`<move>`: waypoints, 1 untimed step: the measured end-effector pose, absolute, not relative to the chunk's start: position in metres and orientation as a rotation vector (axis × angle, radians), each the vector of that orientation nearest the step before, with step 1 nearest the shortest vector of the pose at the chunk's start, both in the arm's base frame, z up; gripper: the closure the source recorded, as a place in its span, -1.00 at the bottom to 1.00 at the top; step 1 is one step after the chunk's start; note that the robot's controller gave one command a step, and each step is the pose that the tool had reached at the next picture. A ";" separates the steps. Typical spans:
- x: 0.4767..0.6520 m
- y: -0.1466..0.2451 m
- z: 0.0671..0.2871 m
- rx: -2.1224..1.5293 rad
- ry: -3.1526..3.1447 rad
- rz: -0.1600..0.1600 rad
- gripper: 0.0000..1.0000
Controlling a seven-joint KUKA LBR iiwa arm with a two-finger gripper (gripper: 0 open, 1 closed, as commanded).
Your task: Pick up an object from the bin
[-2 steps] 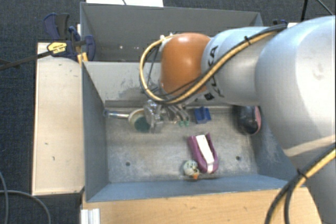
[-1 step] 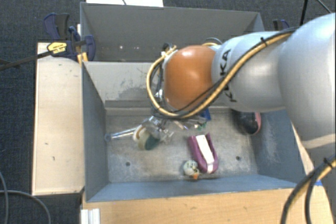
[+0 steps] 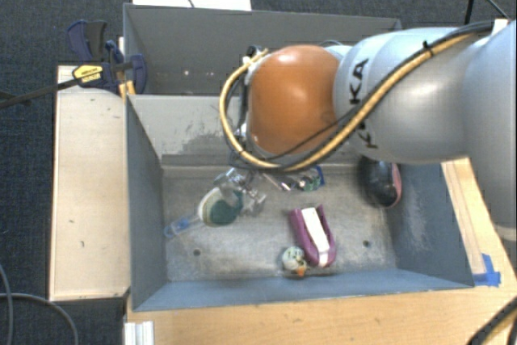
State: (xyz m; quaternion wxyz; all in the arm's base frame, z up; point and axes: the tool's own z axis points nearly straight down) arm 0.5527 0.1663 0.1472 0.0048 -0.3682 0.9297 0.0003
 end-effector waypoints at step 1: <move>0.559 0.162 0.252 -1.138 2.916 -0.001 1.00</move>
Offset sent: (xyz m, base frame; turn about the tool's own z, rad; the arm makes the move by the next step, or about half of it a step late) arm 0.0040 -0.0048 0.0996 0.0069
